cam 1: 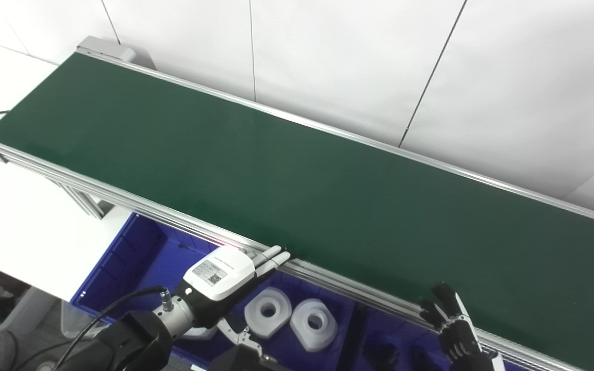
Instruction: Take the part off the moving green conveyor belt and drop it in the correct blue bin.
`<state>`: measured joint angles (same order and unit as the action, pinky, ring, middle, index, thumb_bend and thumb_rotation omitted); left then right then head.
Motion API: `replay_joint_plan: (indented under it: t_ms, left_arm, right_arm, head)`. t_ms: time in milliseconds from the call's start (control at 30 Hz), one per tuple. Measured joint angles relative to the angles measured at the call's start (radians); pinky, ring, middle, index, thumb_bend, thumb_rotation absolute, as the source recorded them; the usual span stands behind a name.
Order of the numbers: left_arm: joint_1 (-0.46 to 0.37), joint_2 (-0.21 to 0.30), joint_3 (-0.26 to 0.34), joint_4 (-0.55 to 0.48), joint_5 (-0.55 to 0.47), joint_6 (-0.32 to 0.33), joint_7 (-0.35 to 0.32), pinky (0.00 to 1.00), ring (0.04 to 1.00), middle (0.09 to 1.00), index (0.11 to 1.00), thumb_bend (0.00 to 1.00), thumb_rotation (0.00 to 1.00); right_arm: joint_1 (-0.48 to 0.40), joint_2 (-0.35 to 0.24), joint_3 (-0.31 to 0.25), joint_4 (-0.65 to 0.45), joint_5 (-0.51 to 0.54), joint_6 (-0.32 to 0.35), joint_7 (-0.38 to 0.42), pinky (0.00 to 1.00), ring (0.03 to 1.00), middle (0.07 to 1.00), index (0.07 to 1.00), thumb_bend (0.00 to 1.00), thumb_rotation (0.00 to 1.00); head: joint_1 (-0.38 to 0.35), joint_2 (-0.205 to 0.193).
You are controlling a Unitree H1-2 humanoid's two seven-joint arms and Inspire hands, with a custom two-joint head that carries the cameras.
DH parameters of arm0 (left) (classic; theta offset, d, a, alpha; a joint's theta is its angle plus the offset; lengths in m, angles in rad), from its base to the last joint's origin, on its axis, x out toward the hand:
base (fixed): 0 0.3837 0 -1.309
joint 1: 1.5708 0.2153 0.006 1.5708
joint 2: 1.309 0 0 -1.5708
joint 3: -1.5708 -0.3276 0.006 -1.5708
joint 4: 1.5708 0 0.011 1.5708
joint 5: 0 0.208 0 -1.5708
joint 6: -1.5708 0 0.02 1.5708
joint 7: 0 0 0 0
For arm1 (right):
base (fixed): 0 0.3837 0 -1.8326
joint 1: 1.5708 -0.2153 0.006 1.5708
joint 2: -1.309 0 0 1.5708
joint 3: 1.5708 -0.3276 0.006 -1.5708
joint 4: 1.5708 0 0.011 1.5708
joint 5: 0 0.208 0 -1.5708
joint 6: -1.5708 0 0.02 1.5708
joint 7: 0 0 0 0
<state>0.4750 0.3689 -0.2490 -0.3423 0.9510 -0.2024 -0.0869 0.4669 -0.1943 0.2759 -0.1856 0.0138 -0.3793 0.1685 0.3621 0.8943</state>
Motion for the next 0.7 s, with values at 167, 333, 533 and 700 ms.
replay_joint_plan:
  t_ms: [167, 333, 533, 700]
  left_arm:
    - [0.006, -0.067, 0.003, -0.014, -0.235, -0.171, 0.154, 0.87, 0.9, 0.904, 0.905, 1.0, 0.74]
    - [0.002, -0.168, -0.063, -0.064, -0.405, -0.231, 0.204, 0.88, 0.944, 0.946, 0.943, 0.96, 0.81]
    - [-0.052, -0.22, -0.114, -0.039, -0.618, -0.234, 0.194, 0.98, 0.993, 0.994, 0.975, 0.99, 0.82]
    - [-0.067, -0.23, -0.113, -0.008, -0.758, -0.143, 0.108, 1.0, 1.0, 1.0, 1.0, 1.0, 0.87]
  right_arm:
    - [-0.001, 0.001, -0.002, 0.0, -0.001, 0.0, 0.0, 0.85, 0.871, 0.941, 0.951, 0.9, 0.89]
    - [-0.003, 0.034, -0.005, 0.009, -0.026, -0.002, -0.009, 0.85, 0.886, 0.93, 0.938, 0.87, 0.9]
    - [-0.008, 0.082, -0.005, 0.013, -0.093, -0.005, -0.03, 0.87, 0.893, 0.94, 0.935, 0.86, 0.95]
    - [-0.007, 0.133, 0.006, 0.013, -0.181, -0.004, -0.057, 0.89, 0.912, 0.957, 0.933, 0.88, 0.98]
  head:
    - [-0.037, 0.002]
    - [-0.101, 0.003]
    - [-0.265, 0.02]
    - [-0.444, 0.055]
